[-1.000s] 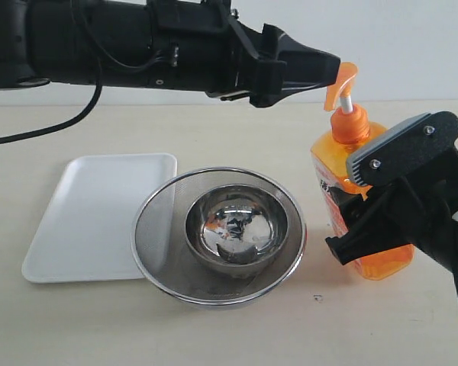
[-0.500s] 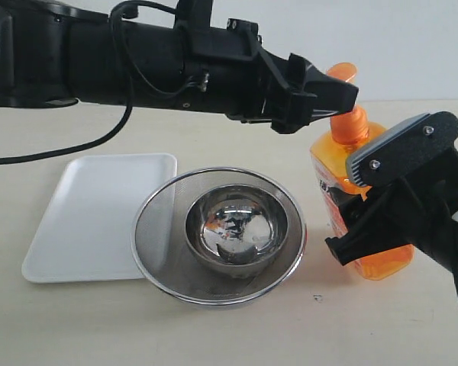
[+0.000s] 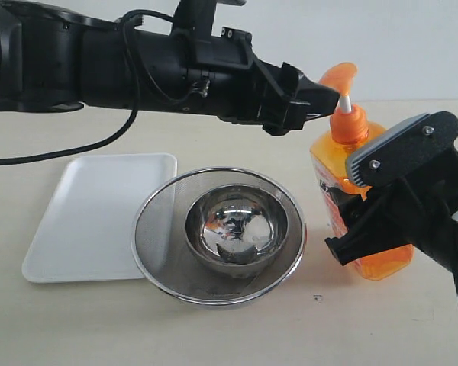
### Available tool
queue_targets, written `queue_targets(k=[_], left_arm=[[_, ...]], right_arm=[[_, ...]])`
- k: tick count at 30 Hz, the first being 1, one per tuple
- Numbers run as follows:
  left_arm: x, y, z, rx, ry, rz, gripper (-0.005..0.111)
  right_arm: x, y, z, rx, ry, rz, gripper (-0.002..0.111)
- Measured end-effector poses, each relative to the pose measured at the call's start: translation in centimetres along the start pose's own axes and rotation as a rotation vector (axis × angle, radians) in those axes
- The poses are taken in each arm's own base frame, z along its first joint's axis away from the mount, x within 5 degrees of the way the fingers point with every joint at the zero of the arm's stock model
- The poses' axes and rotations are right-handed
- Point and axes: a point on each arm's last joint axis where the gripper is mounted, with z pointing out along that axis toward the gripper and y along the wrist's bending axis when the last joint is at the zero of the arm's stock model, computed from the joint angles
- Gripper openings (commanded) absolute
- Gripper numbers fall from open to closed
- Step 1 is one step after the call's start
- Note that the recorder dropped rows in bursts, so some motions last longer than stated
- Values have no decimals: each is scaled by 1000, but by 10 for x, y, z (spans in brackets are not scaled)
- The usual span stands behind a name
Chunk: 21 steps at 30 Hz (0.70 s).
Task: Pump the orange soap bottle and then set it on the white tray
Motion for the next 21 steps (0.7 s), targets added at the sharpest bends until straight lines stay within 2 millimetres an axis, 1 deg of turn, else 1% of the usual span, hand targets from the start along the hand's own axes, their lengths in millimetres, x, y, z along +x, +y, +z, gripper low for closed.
queue_targets(k=[5, 13, 14, 16, 18, 19, 21], left_arm=[[0, 2, 0, -22, 4, 18, 65], [-5, 7, -3, -71, -3, 36, 65], [-8, 6, -6, -70, -5, 41, 65], [-19, -1, -19, -67, -20, 56, 65], [-32, -7, -35, -70, -45, 75, 65], [-41, -12, -46, -70, -67, 91, 65], [-51, -18, -60, -70, -97, 110, 65]], right_arm=[[0, 0, 0, 0, -1, 0, 1], [0, 0, 0, -2, 0, -1, 1], [0, 0, 0, -2, 0, -1, 1], [0, 0, 0, -2, 0, -9, 1], [0, 0, 0, -2, 0, -18, 1], [0, 0, 0, -3, 1, -28, 1], [0, 0, 0, -3, 1, -40, 1]])
